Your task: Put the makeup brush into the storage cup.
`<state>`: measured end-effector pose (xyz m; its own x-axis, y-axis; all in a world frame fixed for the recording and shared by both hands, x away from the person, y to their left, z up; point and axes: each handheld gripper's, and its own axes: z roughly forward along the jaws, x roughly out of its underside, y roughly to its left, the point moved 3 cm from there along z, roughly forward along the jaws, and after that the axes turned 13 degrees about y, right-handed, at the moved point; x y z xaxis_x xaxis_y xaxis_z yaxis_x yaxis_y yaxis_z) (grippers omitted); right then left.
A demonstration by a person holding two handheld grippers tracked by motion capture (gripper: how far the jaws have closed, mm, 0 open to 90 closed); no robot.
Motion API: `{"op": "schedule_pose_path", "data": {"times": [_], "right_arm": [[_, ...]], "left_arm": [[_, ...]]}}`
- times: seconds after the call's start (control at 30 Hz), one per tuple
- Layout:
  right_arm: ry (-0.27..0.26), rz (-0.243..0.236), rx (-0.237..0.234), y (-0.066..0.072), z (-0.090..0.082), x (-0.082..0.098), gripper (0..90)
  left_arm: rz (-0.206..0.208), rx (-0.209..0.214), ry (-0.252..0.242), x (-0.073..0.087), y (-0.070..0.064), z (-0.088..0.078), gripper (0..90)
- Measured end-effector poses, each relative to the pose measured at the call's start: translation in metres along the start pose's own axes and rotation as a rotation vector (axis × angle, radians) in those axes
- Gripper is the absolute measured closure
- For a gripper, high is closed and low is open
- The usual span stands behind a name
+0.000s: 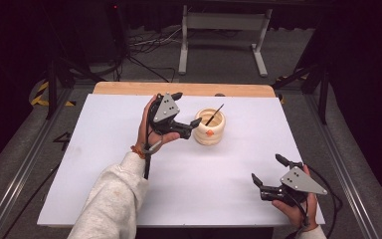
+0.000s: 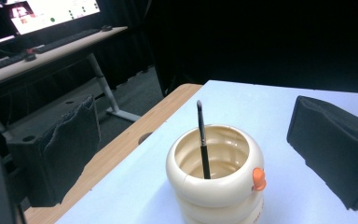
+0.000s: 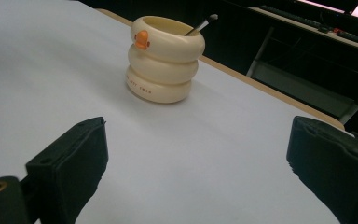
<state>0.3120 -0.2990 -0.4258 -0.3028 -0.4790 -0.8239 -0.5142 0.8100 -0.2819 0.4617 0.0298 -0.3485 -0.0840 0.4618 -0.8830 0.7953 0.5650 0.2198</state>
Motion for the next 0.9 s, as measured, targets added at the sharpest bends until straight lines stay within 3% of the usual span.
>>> {"op": "schedule_pose_path", "data": {"times": [0.67, 0.9], "right_arm": [[0.002, -0.005, 0.004, 0.001, 0.000, 0.000, 5.8], [0.008, -0.011, 0.006, 0.002, 0.000, -0.001, 5.8]], "left_arm": [[0.064, -0.041, 0.043, 0.015, -0.001, -0.033, 3.0], [0.080, -0.064, 0.059, 0.026, -0.001, -0.053, 3.1]]}}
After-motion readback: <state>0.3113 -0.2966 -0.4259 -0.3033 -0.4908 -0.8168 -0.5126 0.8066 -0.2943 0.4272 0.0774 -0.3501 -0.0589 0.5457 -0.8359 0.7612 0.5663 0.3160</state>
